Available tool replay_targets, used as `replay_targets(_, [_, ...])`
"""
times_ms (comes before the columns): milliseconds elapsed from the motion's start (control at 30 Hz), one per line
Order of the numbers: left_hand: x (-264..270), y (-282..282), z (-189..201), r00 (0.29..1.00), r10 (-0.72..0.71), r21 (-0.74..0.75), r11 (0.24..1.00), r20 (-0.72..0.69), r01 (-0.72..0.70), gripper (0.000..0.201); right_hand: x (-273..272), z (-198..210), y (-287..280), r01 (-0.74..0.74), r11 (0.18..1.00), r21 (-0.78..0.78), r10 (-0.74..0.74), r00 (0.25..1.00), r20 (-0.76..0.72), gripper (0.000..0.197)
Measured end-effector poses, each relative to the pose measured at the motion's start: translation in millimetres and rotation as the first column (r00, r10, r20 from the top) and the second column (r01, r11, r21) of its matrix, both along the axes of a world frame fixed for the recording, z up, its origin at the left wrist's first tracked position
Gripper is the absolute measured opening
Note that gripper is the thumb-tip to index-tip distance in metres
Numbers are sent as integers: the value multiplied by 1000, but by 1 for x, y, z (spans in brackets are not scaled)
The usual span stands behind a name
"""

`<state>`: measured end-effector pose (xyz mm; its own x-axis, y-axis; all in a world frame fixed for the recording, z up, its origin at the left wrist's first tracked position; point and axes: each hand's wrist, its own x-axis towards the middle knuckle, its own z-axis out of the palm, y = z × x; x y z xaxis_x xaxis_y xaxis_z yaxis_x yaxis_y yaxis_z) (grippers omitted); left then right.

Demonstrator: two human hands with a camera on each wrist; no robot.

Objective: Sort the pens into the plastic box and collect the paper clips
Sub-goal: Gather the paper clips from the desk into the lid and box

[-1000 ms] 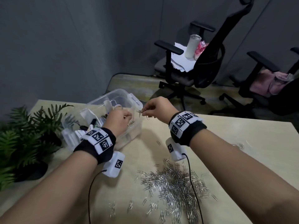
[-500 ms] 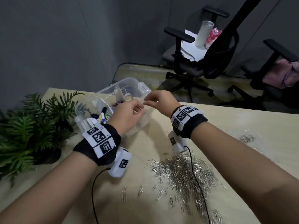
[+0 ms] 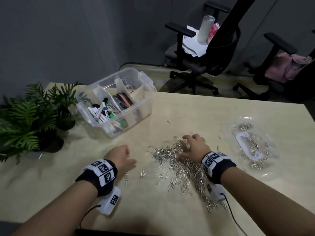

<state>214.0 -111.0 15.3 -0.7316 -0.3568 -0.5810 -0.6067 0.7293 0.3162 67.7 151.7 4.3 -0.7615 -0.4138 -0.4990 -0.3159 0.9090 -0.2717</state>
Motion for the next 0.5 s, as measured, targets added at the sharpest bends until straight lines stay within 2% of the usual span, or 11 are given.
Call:
replay_targets(100, [28,-2,-21,983,27,-89,996,182,-11,49,15,-12,19,60,995,83,-61,998,9,102])
replay_targets(167, [40,6,-31,977,61,-55,997,203,-51,51,22,-18,28,109,990,93,-109,994,-6,100])
replay_targets(267, [41,23,-42,978,186,89,977,98,-195,47,30,-25,34,141,989,46,-142,990,12,95])
replay_targets(367, [27,41,-46,985,170,193,967,-12,-165,48,37,-26,30,122,991,-55,-120,992,45,89])
replay_targets(433, [17,56,-46,975,214,380,908,-65,-174,44,40,-23,26,104,986,-130,-94,993,77,83])
replay_targets(500, [9,68,-45,964,235,480,864,-122,-150,40,39,-21,26,78,982,-170,-70,996,52,78])
